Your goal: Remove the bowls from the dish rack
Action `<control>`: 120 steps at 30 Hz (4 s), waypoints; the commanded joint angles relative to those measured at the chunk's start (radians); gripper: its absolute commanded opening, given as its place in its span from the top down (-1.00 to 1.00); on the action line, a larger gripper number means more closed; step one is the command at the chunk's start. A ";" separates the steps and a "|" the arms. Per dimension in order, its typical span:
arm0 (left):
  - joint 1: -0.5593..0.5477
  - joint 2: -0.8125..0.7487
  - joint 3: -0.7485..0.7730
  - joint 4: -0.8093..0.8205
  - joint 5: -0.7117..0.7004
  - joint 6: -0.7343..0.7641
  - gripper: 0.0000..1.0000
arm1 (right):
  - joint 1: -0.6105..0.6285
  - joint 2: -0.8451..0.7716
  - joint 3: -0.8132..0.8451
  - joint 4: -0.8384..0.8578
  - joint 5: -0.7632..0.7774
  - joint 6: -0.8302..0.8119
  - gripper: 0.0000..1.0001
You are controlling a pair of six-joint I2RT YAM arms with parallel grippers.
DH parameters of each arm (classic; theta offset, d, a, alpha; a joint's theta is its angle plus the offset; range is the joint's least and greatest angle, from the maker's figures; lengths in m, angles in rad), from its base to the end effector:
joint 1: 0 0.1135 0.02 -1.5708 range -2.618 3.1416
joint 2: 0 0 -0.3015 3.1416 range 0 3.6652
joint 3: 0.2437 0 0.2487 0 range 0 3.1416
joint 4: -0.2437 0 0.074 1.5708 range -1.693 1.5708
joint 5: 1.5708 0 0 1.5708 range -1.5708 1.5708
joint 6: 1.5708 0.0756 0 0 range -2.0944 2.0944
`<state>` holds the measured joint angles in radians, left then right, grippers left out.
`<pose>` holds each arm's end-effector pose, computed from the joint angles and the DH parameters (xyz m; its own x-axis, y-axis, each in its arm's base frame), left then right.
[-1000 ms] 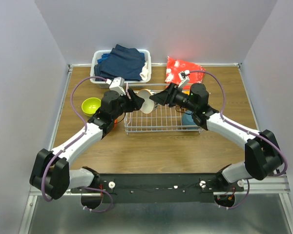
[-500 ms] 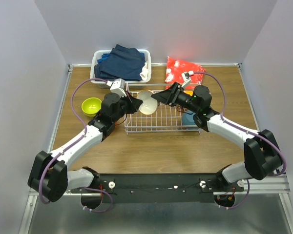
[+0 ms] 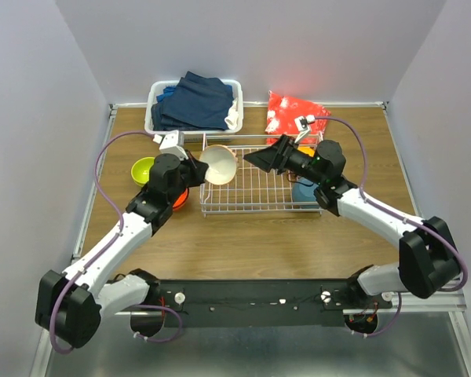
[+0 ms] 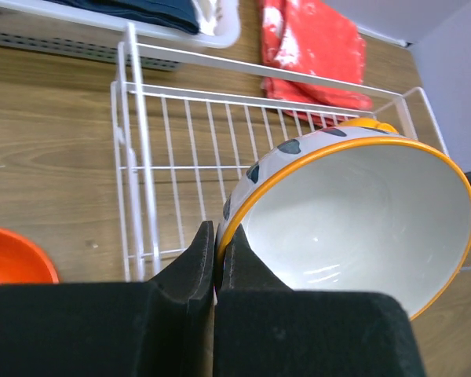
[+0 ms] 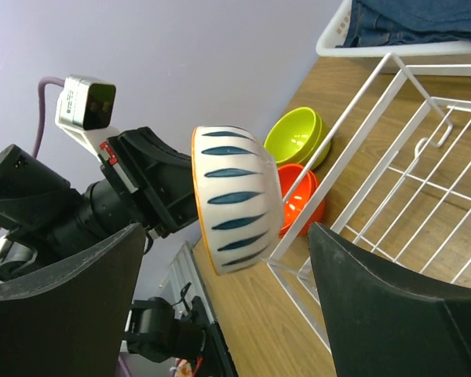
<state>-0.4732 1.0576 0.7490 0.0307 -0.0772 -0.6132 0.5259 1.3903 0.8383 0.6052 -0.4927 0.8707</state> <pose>0.2375 -0.1150 0.3191 -0.4232 -0.4279 -0.7986 0.1771 0.8254 -0.5361 0.2789 0.2032 0.3421 -0.6210 0.4186 -0.6626 -0.5833 0.3178 0.7475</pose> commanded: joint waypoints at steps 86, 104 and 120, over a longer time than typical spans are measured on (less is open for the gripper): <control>0.297 -0.407 -0.042 -0.362 -0.188 0.308 -0.98 | 0.000 0.134 0.326 -0.940 0.847 -0.717 -0.95; 0.162 -0.458 -0.066 -0.387 -0.266 0.325 -0.98 | 0.052 0.412 0.489 -0.963 1.148 -1.121 -0.88; 0.142 -0.455 -0.073 -0.388 -0.268 0.329 -0.98 | 0.115 0.596 0.466 -0.874 1.368 -1.208 -0.88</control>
<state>-0.3233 0.6113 0.6857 -0.3473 -0.3225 -0.2951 0.6281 1.9297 1.3220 -0.3038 0.7715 -0.2993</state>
